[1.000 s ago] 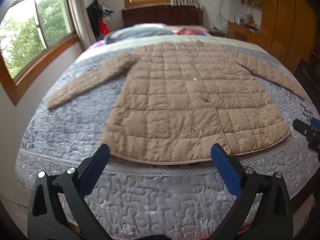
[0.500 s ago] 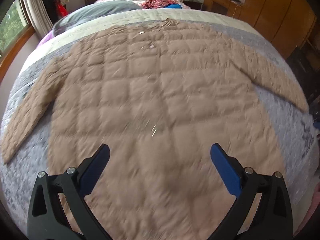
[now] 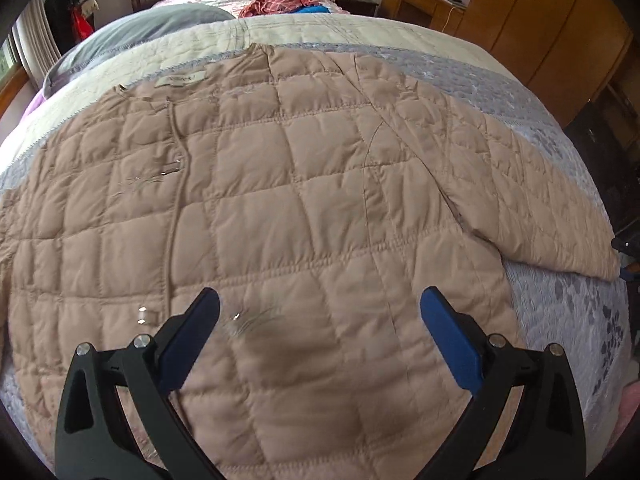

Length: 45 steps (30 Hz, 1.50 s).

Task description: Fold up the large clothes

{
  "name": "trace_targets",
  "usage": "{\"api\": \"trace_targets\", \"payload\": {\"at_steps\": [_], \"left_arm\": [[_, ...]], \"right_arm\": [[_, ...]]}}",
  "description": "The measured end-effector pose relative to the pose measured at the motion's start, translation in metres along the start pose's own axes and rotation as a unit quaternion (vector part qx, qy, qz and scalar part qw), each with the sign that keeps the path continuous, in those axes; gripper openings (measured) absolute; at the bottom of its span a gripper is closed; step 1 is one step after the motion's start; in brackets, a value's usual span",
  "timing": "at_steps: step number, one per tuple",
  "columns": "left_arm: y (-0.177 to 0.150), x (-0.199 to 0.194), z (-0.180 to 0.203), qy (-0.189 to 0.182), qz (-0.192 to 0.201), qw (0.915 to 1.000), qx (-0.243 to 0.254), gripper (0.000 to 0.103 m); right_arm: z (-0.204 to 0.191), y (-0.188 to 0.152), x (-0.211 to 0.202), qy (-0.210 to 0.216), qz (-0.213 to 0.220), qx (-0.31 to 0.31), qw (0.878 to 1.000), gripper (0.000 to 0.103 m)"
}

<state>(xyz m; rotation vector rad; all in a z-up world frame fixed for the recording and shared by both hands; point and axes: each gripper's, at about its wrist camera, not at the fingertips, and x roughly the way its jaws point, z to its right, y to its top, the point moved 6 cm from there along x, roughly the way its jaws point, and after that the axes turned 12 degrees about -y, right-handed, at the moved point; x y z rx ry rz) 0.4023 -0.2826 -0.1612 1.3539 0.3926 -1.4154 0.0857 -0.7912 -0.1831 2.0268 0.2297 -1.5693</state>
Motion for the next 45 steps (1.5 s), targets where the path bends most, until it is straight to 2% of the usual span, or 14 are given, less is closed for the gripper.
{"api": "trace_targets", "payload": {"at_steps": [3,5,8,9,10,12,17,22,25,28,35,39,41,45], "left_arm": [[0.005,0.009,-0.005,-0.008,0.002,0.9998,-0.016,0.099],[0.008,0.011,-0.009,-0.009,0.010,0.9996,-0.023,0.099],[0.010,0.012,-0.012,-0.012,0.015,0.9995,-0.024,0.099],[0.011,0.012,-0.013,-0.014,0.017,0.9995,-0.024,0.099],[0.011,0.011,-0.014,-0.017,0.018,0.9994,-0.025,0.099],[0.010,0.008,-0.014,-0.024,0.021,0.9992,-0.026,0.099],[0.011,-0.007,-0.018,-0.032,0.032,0.9987,-0.022,0.097],[0.014,-0.022,-0.022,-0.028,0.044,0.9985,-0.014,0.097],[0.013,-0.024,-0.025,-0.019,0.047,0.9987,-0.010,0.094],[0.011,-0.022,-0.031,-0.012,0.042,0.9990,-0.011,0.082],[0.012,-0.017,-0.049,-0.010,0.039,0.9988,-0.027,0.082],[0.013,-0.013,-0.056,-0.011,0.036,0.9986,-0.036,0.082],[0.013,-0.011,-0.059,-0.010,0.035,0.9986,-0.039,0.082],[0.014,-0.011,-0.060,-0.017,0.036,0.9984,-0.040,0.083]], "right_arm": [[-0.002,0.004,0.008,0.018,-0.007,0.013,1.000,0.097],[-0.003,0.008,0.009,0.012,0.003,0.015,1.000,0.088],[-0.004,0.011,0.005,-0.011,0.012,0.011,1.000,0.053],[-0.005,0.011,0.003,-0.010,0.013,0.009,1.000,0.031],[-0.006,0.012,0.003,0.004,0.010,0.011,1.000,0.015],[-0.015,0.010,-0.007,0.057,0.007,0.019,0.998,0.009],[-0.072,0.003,-0.062,0.136,0.053,-0.041,0.988,0.007],[-0.152,-0.018,-0.093,0.142,0.066,-0.125,0.980,0.007],[-0.200,-0.032,-0.092,0.137,0.062,-0.161,0.975,0.007],[-0.240,-0.046,-0.082,0.142,0.054,-0.189,0.970,0.007],[-0.332,-0.086,-0.063,0.169,0.026,-0.244,0.955,0.007],[-0.359,-0.101,-0.043,0.158,0.010,-0.263,0.952,0.008],[-0.366,-0.105,-0.032,0.163,-0.007,-0.269,0.949,0.016],[-0.368,-0.116,-0.043,0.226,-0.024,-0.270,0.936,0.028]]}}
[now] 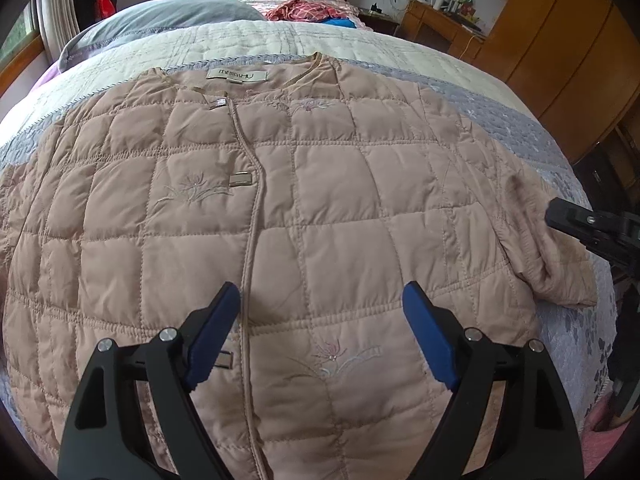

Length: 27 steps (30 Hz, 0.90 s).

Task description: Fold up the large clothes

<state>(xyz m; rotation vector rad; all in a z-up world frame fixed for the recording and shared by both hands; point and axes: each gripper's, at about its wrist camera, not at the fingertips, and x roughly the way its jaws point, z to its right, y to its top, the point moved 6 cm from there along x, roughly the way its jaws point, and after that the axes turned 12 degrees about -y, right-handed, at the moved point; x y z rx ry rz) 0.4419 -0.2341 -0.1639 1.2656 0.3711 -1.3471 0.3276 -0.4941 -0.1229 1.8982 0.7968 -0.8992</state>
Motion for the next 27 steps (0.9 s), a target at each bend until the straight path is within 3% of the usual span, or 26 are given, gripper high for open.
{"api": "trace_targets", "payload": {"at_steps": [2,4,6,7,9,16,18,21,23,27], "left_arm": [[0.001,-0.002,0.003,-0.011,0.000,0.9999,-0.005,0.084],[0.001,-0.003,0.009,-0.031,0.000,0.9995,-0.011,0.084],[0.002,-0.002,0.022,-0.052,-0.003,0.9986,-0.011,0.084],[0.003,0.000,0.032,-0.061,-0.007,0.9981,-0.008,0.084],[0.004,0.004,0.049,-0.074,-0.014,0.9972,0.000,0.083],[0.011,0.032,0.126,-0.121,-0.041,0.9912,0.034,0.079],[0.013,0.041,0.142,-0.128,-0.047,0.9900,0.038,0.074],[0.014,0.060,0.157,-0.123,-0.064,0.9896,0.039,0.056],[0.013,0.072,0.162,-0.114,-0.075,0.9899,0.041,0.036],[0.013,0.069,0.160,-0.108,-0.054,0.9916,0.048,0.015]], "right_arm": [[0.003,-0.002,-0.021,0.024,0.020,0.008,0.999,0.038],[0.013,-0.002,-0.041,0.032,0.044,0.022,0.998,0.039],[0.032,-0.001,-0.055,-0.027,0.063,0.035,0.997,0.039],[0.048,-0.002,-0.061,-0.088,0.073,0.045,0.992,0.039],[0.084,-0.005,-0.075,-0.190,0.093,0.075,0.974,0.039],[0.170,-0.022,-0.088,-0.278,0.099,0.157,0.942,0.039],[0.183,-0.024,-0.089,-0.281,0.099,0.167,0.940,0.039],[0.197,-0.025,-0.087,-0.266,0.091,0.180,0.943,0.039],[0.199,-0.023,-0.080,-0.252,0.087,0.181,0.947,0.039],[0.193,-0.022,-0.079,-0.237,0.091,0.171,0.952,0.039]]}}
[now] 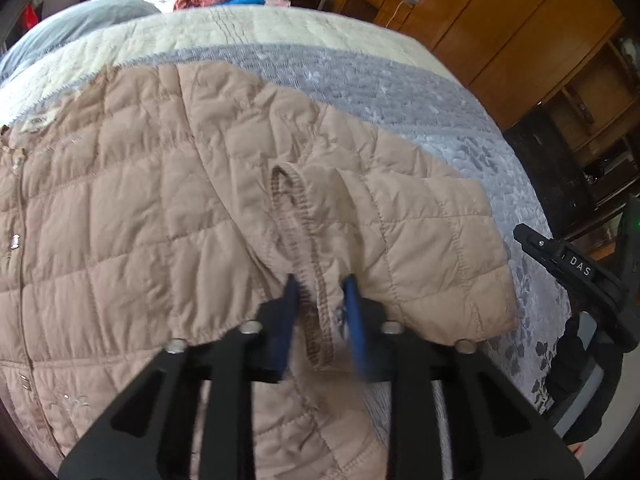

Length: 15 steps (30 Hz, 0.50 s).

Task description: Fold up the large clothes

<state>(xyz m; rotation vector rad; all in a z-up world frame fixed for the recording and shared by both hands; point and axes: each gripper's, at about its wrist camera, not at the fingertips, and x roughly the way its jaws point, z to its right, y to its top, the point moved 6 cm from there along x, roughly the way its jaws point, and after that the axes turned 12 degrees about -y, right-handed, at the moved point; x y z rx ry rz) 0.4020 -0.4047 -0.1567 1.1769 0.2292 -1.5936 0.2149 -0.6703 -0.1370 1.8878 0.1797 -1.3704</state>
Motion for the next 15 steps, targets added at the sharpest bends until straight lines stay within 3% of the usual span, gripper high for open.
{"api": "trace_targets", "payload": {"at_steps": [2,4,9,15], "left_arm": [[-0.002,-0.013,-0.004,-0.017,0.013,0.9997,-0.007,0.006],[-0.004,-0.035,-0.013,-0.024,0.033,0.9991,-0.013,0.004],[-0.010,-0.095,-0.043,-0.010,0.088,0.9958,-0.023,0.004],[-0.017,-0.167,-0.104,0.033,0.143,0.9875,-0.057,0.004]], "right_arm": [[-0.004,-0.001,-0.003,0.013,0.000,-0.001,1.000,0.039],[-0.009,-0.002,-0.005,0.029,-0.003,-0.001,1.000,0.039],[-0.030,-0.009,-0.006,0.096,-0.023,-0.011,0.995,0.039],[-0.072,-0.025,-0.008,0.160,-0.046,-0.046,0.985,0.039]]}}
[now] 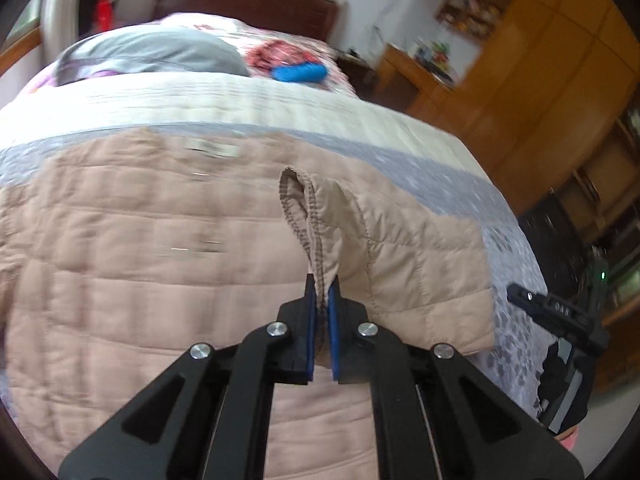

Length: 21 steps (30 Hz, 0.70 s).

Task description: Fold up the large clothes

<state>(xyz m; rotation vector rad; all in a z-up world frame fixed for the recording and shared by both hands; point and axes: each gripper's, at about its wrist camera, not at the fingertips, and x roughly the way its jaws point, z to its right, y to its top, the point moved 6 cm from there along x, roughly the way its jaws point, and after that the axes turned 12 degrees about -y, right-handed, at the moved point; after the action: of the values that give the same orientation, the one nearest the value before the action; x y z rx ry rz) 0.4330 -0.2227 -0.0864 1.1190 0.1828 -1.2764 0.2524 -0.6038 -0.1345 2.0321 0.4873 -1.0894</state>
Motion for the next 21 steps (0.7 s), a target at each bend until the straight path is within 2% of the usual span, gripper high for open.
{"api": "trace_targets", "payload": {"at_steps": [2,5,11,14,17,21], "left_arm": [[0.004,-0.017,-0.019,0.011,0.009,0.9999,-0.009,0.004],[0.008,-0.039,-0.047,0.046,0.029,0.9985,-0.012,0.004],[0.012,-0.062,-0.092,0.066,0.039,0.9959,-0.049,0.004],[0.009,-0.065,-0.114,0.082,0.034,0.9943,-0.059,0.004],[-0.005,-0.051,-0.136,0.094,0.008,0.9928,-0.074,0.004],[-0.020,-0.027,-0.161,0.113,-0.018,0.9900,-0.083,0.008]], "right_arm": [[-0.018,-0.007,0.005,0.019,-0.008,-0.018,1.000,0.039],[-0.047,-0.020,0.016,0.052,-0.029,-0.044,0.997,0.039],[-0.092,-0.045,0.037,0.074,-0.056,-0.095,0.991,0.039],[-0.104,-0.052,0.042,0.058,-0.054,-0.115,0.990,0.039],[-0.105,-0.056,0.051,0.029,-0.057,-0.125,0.990,0.039],[-0.102,-0.064,0.059,0.022,-0.068,-0.125,0.990,0.041]]}}
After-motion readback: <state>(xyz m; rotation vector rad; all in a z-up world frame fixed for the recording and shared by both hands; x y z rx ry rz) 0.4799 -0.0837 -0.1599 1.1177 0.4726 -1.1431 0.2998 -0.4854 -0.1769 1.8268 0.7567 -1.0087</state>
